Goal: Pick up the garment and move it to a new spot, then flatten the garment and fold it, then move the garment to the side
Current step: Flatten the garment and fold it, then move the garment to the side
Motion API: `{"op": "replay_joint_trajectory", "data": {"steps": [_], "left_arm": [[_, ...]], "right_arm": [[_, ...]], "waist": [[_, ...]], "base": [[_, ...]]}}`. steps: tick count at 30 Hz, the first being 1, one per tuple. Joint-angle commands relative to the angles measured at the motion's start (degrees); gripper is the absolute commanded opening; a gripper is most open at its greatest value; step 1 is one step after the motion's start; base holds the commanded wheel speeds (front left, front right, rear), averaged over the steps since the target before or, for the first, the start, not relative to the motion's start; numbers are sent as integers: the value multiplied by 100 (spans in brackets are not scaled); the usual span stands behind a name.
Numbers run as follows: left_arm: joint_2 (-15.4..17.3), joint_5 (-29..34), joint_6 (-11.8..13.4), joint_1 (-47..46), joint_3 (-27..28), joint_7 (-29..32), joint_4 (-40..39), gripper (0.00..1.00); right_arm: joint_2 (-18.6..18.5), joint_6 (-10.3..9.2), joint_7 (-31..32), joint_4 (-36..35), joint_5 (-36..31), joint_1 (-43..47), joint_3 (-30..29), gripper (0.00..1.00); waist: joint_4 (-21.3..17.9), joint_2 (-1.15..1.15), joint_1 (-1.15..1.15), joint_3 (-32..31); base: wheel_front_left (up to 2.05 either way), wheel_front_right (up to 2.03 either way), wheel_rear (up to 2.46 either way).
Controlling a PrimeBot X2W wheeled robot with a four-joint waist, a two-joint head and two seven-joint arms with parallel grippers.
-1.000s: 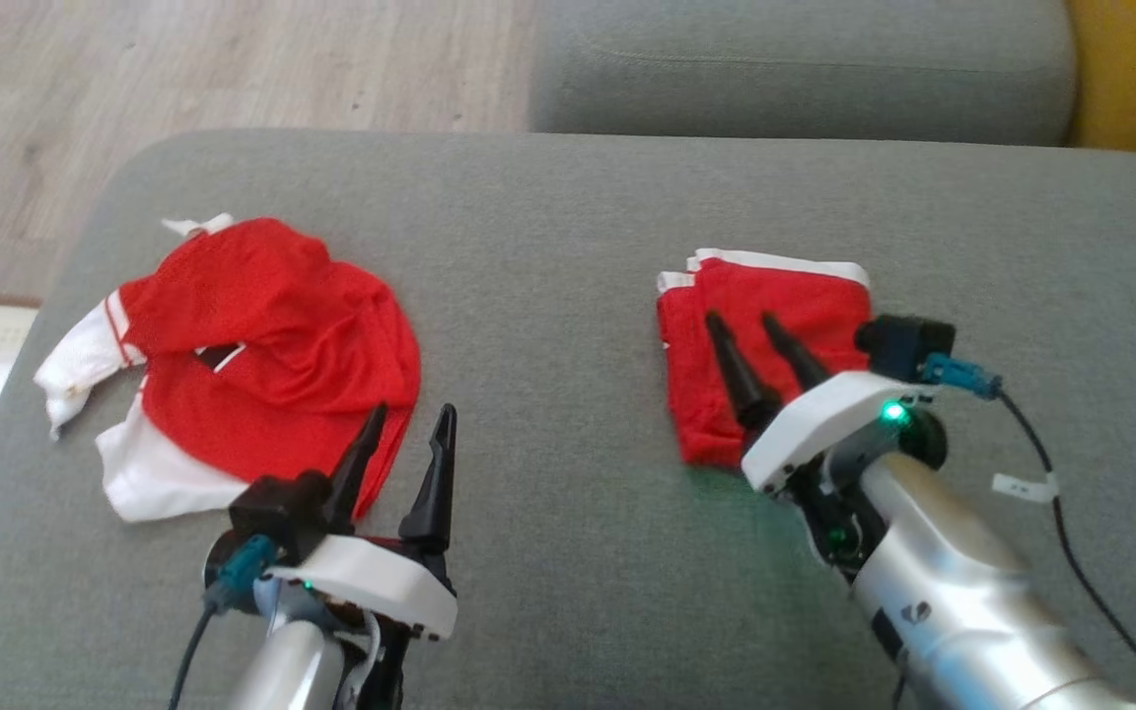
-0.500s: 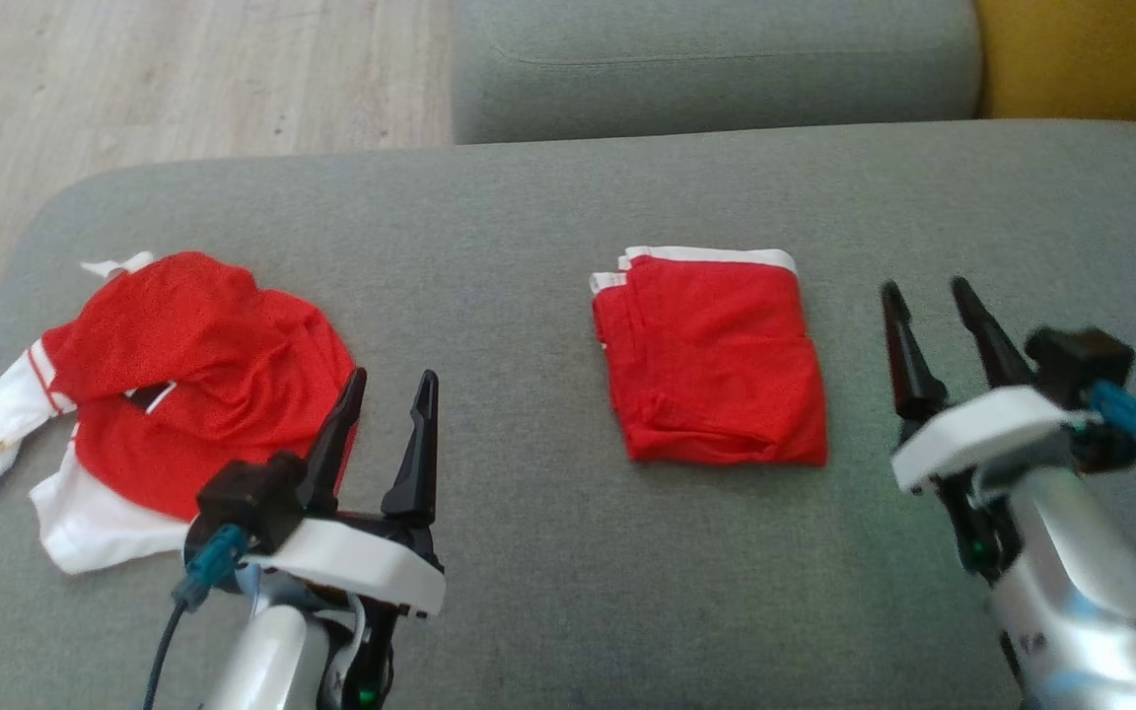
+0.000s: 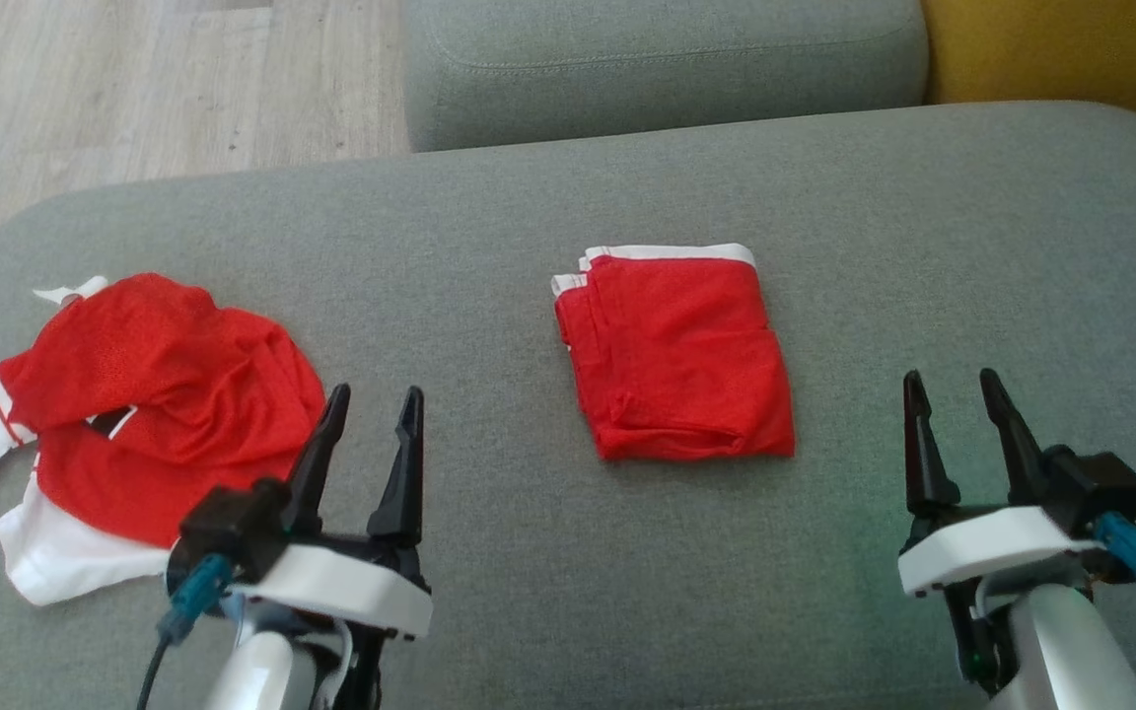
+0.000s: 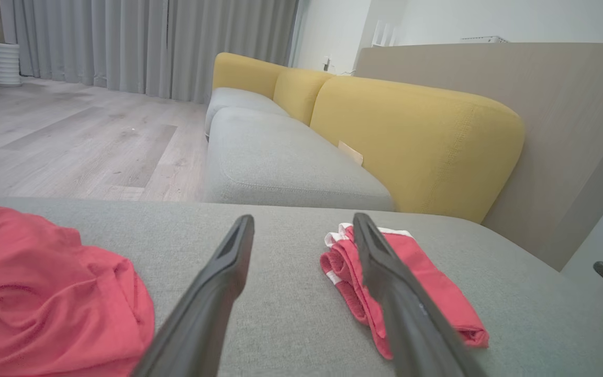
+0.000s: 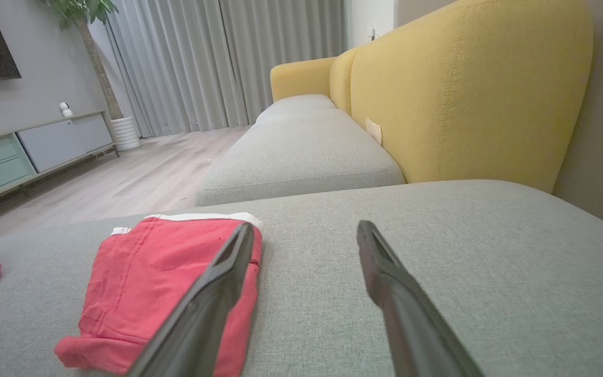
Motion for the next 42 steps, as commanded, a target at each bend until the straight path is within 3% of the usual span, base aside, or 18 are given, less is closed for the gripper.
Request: {"op": "replay_joint_trajectory", "data": {"steps": [1, 12, 20, 33, 42], "left_arm": [[26, 34, 12, -158, 268, -70, -244, 100], [26, 71, -26, -147, 211, -70, -282, 100], [26, 61, -77, -385, 33, -70, -204, 100], [26, -3, -115, -761, -186, -70, -63, 100], [26, -5, -112, -863, -219, -70, -22, 100]], "right_arm": [[31, -5, -60, -277, 30, -129, 164, 100], [35, -5, 51, -419, 127, -47, 187, 100], [35, -5, 634, -186, -83, -533, 79, 100], [35, -5, 1774, 1422, 310, -1876, -69, 100], [36, -5, 1647, 2482, 727, -2481, 192, 100]], "waist": [[-1, 0, 0, 3], [65, 0, 0, 83], [296, 0, 0, 482], [767, 0, 0, 1043], [832, 0, 0, 1185]], "base": [[0, 0, 0], [0, 0, 0], [0, 0, 0], [0, 0, 0], [0, 0, 0]]}}
